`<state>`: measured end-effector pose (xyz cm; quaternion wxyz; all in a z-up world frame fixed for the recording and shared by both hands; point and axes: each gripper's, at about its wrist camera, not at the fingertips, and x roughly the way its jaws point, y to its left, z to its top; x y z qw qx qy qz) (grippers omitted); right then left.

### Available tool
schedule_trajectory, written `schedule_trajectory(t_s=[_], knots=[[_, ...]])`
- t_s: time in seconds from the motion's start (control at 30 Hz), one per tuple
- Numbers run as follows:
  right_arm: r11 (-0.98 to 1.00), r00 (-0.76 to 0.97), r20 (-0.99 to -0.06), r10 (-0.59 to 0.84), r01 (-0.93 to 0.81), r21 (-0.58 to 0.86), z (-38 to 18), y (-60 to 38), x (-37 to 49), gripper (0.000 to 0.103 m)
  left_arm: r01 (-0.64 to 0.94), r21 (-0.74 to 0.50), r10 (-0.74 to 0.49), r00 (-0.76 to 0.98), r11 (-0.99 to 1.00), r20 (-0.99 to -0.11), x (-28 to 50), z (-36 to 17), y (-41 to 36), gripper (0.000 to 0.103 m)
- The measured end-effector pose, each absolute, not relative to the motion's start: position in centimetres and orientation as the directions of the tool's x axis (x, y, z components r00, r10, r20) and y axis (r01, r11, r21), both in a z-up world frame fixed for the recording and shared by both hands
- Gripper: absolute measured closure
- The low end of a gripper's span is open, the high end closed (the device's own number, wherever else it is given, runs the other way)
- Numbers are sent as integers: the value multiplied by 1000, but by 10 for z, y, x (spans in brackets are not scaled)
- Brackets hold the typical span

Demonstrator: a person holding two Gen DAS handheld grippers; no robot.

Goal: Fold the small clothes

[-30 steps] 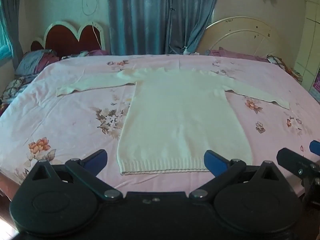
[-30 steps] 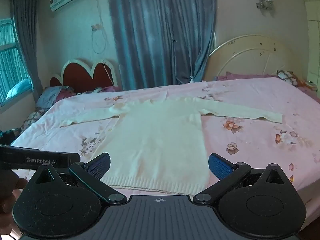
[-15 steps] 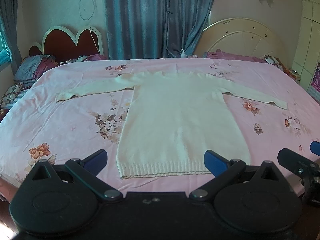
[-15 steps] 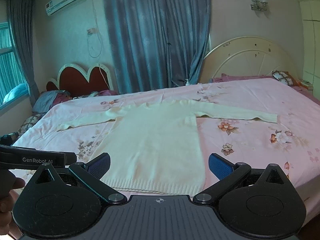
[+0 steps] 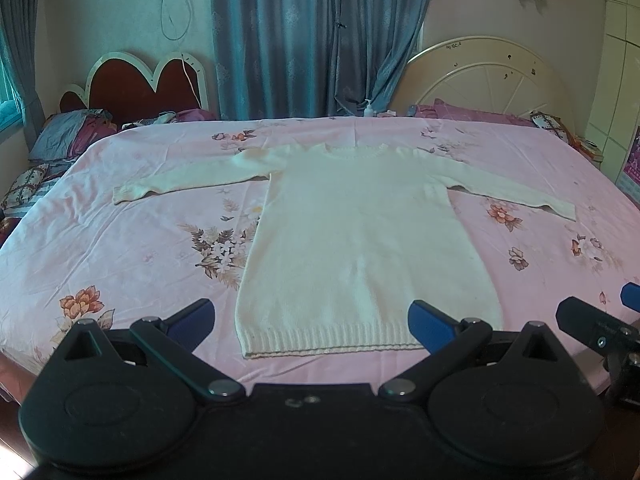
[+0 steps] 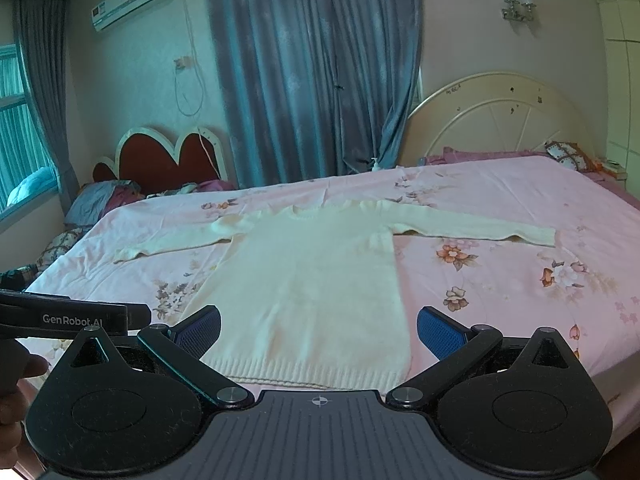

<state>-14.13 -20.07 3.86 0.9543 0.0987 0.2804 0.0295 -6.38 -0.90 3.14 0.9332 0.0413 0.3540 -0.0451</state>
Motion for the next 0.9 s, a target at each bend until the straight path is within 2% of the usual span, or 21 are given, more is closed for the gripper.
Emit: schedule_trajectory(t_s=[0.9], knots=[[978,846,-526,93,21,207,36,-202,-137,0,110,48,-50,746,993,-664,-59,32,-10,1]])
